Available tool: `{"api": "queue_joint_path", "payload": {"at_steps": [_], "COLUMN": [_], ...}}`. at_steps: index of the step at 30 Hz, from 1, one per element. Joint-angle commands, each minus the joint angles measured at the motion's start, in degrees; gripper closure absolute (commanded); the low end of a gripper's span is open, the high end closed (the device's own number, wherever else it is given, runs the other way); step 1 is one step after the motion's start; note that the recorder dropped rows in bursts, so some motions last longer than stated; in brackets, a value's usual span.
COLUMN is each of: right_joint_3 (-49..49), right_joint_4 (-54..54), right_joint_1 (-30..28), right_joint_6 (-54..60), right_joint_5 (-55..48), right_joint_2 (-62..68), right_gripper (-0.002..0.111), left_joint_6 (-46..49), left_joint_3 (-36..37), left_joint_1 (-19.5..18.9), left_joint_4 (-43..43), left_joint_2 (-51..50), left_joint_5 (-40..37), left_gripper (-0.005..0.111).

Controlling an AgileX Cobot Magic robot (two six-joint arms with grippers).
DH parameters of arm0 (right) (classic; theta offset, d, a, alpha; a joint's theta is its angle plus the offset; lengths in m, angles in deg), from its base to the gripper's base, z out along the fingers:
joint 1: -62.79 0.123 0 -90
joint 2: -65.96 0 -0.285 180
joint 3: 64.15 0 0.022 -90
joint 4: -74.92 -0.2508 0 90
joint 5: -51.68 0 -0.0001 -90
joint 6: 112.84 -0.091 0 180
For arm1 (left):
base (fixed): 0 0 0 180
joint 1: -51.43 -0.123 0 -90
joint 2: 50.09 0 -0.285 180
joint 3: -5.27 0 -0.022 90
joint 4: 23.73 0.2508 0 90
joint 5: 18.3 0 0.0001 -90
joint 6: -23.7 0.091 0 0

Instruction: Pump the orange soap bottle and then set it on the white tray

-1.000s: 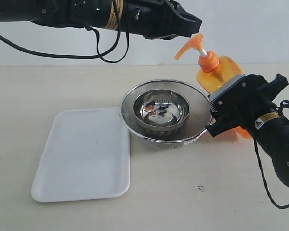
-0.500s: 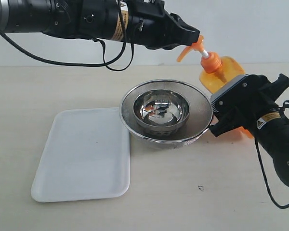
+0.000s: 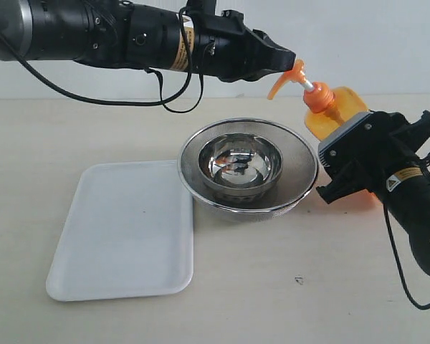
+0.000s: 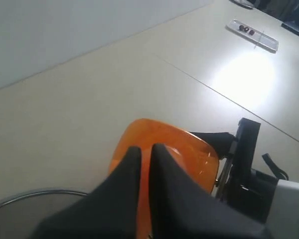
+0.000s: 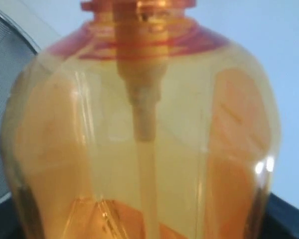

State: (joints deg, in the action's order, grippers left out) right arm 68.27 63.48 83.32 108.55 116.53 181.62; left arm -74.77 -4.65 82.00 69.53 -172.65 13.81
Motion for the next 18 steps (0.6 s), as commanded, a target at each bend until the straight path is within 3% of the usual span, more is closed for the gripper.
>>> {"api": "queue_joint_path", "payload": {"at_steps": [1, 18], "right_joint_3": [0.44, 0.44], "right_joint_4": [5.82, 6.06], "right_joint_1": [0.68, 0.68], "right_joint_6": [-3.10, -3.20], "right_joint_5": [3.32, 3.32], "right_joint_2": [-0.72, -0.72], "right_gripper": [0.109, 0.109], "left_joint_6": [1.21, 2.89], "left_joint_3": [1.21, 1.21], "left_joint_1": [0.82, 2.29], "left_joint_4": [2.82, 1.70], "left_joint_2": [-3.59, -3.71], "left_joint_5": [1.34, 0.47], "left_gripper": [0.102, 0.102]}}
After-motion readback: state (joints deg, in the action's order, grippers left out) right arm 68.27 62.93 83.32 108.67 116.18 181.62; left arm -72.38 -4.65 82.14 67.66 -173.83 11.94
